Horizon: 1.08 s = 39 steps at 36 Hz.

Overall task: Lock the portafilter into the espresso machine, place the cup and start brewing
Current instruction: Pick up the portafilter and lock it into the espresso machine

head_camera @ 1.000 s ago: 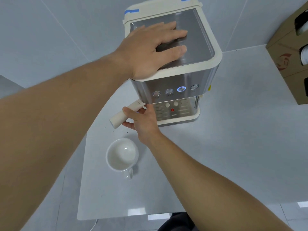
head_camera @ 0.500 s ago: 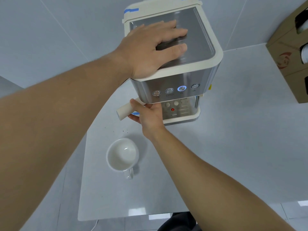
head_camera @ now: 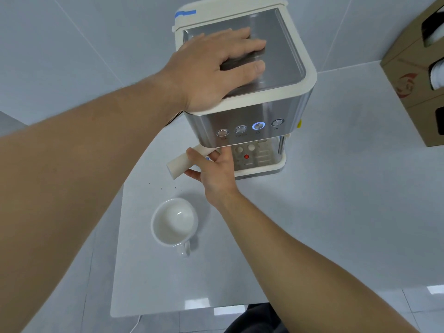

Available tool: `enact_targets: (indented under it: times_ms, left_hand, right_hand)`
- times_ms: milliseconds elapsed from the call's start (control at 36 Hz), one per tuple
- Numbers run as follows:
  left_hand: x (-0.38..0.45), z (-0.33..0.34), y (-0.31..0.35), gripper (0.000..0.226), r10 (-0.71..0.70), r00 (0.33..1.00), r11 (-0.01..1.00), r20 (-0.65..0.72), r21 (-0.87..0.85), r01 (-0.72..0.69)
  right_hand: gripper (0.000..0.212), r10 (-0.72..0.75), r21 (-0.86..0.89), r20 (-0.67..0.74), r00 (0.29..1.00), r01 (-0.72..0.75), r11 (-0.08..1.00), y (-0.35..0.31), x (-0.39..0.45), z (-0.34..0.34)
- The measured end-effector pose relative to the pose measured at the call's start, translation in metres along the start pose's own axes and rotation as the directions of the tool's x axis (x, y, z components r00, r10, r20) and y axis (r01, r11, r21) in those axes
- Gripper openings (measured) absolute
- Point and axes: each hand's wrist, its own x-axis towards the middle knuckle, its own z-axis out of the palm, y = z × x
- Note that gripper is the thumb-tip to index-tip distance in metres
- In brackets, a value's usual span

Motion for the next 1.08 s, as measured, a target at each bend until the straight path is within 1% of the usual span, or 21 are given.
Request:
enact_targets:
  times_ms: [56, 139, 194, 250, 333, 417, 556, 667, 778, 833, 889, 972, 1028, 1083]
  left_hand:
    - [0.0, 0.0, 0.0, 0.065, -0.024, 1.0, 1.0, 0.0, -0.007, 0.024]
    - [-0.001, -0.001, 0.001, 0.069, -0.016, 1.0, 1.0, 0.001, -0.011, 0.016]
    - [-0.002, -0.001, 0.002, 0.066, -0.015, 1.0, 1.0, -0.006, -0.011, 0.015]
    - [-0.002, 0.0, 0.003, 0.059, -0.013, 1.0, 1.0, -0.02, -0.01, 0.013]
    - [-0.001, 0.0, 0.003, 0.054, 0.005, 1.0, 1.0, -0.027, -0.005, -0.006]
    - [-0.001, 0.0, 0.002, 0.056, -0.004, 1.0, 1.0, -0.026, 0.003, 0.004]
    - [0.0, 0.001, 0.0, 0.057, -0.033, 0.999, 0.999, -0.017, 0.007, 0.033]
    - [0.0, 0.0, -0.001, 0.066, -0.051, 0.999, 0.999, -0.002, 0.004, 0.051]
    - [-0.002, -0.001, 0.001, 0.073, -0.086, 0.996, 0.996, 0.013, -0.002, 0.086]
    - [0.0, -0.002, 0.004, 0.071, -0.107, 0.994, 0.994, 0.031, 0.008, 0.107]
    - [0.003, -0.002, 0.012, 0.064, -0.157, 0.986, 0.988, 0.05, 0.015, 0.156]
    - [0.007, 0.008, 0.032, 0.058, -0.259, 0.966, 0.965, 0.017, 0.04, 0.258]
    - [0.007, 0.015, 0.037, 0.058, -0.268, 0.963, 0.961, -0.02, 0.06, 0.268]
    - [0.006, 0.018, 0.034, 0.06, -0.269, 0.963, 0.961, -0.035, 0.059, 0.27]
  right_hand:
    - [0.051, -0.01, -0.001, 0.023, 1.0, 0.01, 1.0, -0.002, -0.001, 0.001]
    - [0.052, -0.014, -0.008, 0.034, 0.999, 0.014, 1.0, -0.003, -0.002, 0.001]
    - [0.052, -0.011, -0.013, 0.031, 0.999, 0.011, 1.0, -0.003, -0.004, 0.0]
    - [0.051, 0.002, -0.022, 0.041, 0.999, -0.001, 1.0, -0.003, -0.006, -0.002]
    - [0.049, 0.03, -0.041, 0.074, 0.997, -0.027, 0.999, -0.004, -0.011, -0.007]
    - [0.042, 0.079, -0.05, 0.123, 0.989, -0.073, 0.996, -0.008, -0.017, -0.016]
    - [0.042, 0.161, 0.006, 0.178, 0.971, -0.165, 0.986, -0.021, -0.031, -0.036]
    - [0.042, 0.24, -0.044, 0.12, 0.963, -0.236, 0.971, -0.035, -0.041, -0.043]
    - [0.036, 0.273, -0.193, 0.02, 0.962, -0.264, 0.945, -0.048, -0.041, -0.044]
    - [0.031, 0.273, -0.285, -0.019, 0.962, -0.267, 0.921, -0.052, -0.04, -0.043]
    - [0.026, 0.276, -0.342, -0.044, 0.96, -0.274, 0.899, -0.054, -0.039, -0.042]
    - [0.019, 0.272, -0.388, -0.058, 0.961, -0.273, 0.88, -0.055, -0.039, -0.039]
    - [0.02, 0.267, -0.401, -0.061, 0.962, -0.268, 0.876, -0.055, -0.04, -0.039]
    - [0.026, 0.27, -0.418, -0.059, 0.961, -0.269, 0.868, -0.057, -0.039, -0.042]
